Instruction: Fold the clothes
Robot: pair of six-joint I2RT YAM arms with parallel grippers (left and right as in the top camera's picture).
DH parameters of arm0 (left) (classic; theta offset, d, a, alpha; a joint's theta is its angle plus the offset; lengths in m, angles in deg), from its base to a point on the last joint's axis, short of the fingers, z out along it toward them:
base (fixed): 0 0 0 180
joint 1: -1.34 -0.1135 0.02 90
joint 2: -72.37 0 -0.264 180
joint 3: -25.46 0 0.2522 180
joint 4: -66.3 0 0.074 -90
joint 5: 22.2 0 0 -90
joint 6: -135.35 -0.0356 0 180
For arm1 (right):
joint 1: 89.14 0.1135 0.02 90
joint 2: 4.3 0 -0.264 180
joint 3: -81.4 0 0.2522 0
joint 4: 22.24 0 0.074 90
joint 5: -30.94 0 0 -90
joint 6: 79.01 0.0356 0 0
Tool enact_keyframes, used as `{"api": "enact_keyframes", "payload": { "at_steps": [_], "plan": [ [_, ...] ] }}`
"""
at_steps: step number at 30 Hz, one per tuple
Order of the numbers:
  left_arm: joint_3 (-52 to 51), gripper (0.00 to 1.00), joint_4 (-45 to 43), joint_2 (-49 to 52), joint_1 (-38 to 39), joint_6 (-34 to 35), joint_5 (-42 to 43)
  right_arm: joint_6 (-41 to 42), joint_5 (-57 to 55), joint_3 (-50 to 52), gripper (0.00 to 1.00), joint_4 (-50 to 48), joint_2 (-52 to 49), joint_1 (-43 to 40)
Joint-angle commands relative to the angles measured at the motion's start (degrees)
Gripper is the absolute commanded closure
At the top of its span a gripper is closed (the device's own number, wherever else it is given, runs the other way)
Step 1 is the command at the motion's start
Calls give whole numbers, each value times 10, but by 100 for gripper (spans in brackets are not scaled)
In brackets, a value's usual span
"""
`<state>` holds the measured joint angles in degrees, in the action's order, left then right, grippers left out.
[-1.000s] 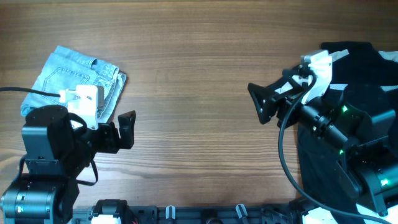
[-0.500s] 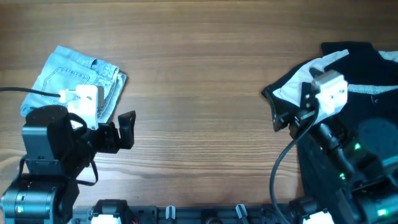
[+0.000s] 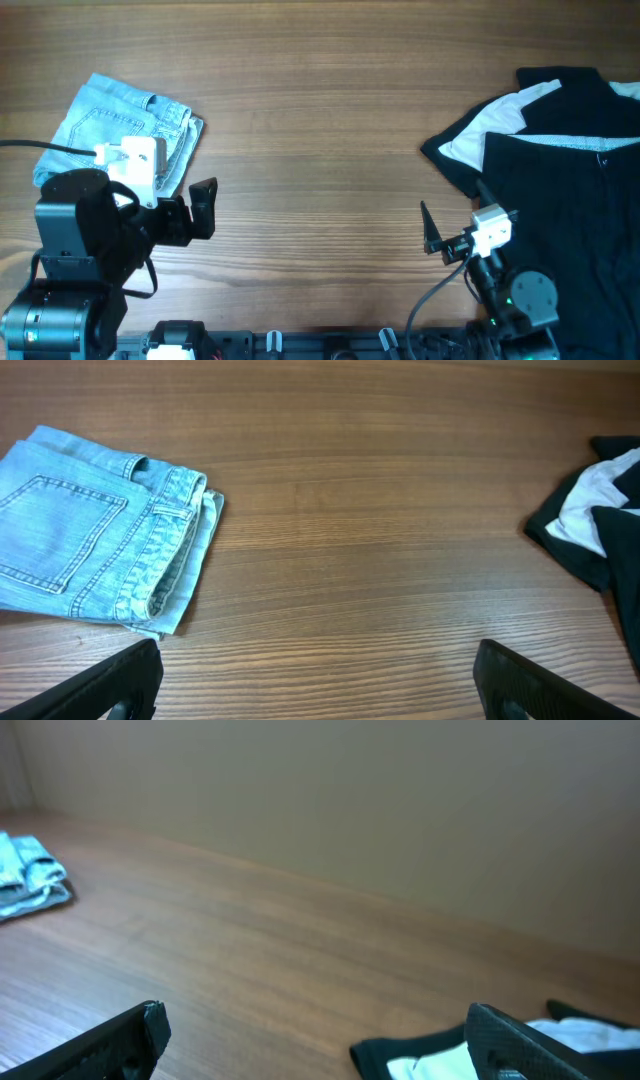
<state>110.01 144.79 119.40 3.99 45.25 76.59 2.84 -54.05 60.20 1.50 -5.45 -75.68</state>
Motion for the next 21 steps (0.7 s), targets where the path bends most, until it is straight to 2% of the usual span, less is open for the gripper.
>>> {"api": "enact_keyframes", "payload": {
  "at_steps": [1,9,21],
  "plan": [
    [7,0,-1,0,3,6,-1,-7,-12,42,0,-35,10,-2],
    [7,0,-1,0,3,6,-1,-8,7,64,0,-91,9,-2],
    [7,0,-1,0,3,6,-1,-8,7,64,0,-90,5,-2]
  ]
}}
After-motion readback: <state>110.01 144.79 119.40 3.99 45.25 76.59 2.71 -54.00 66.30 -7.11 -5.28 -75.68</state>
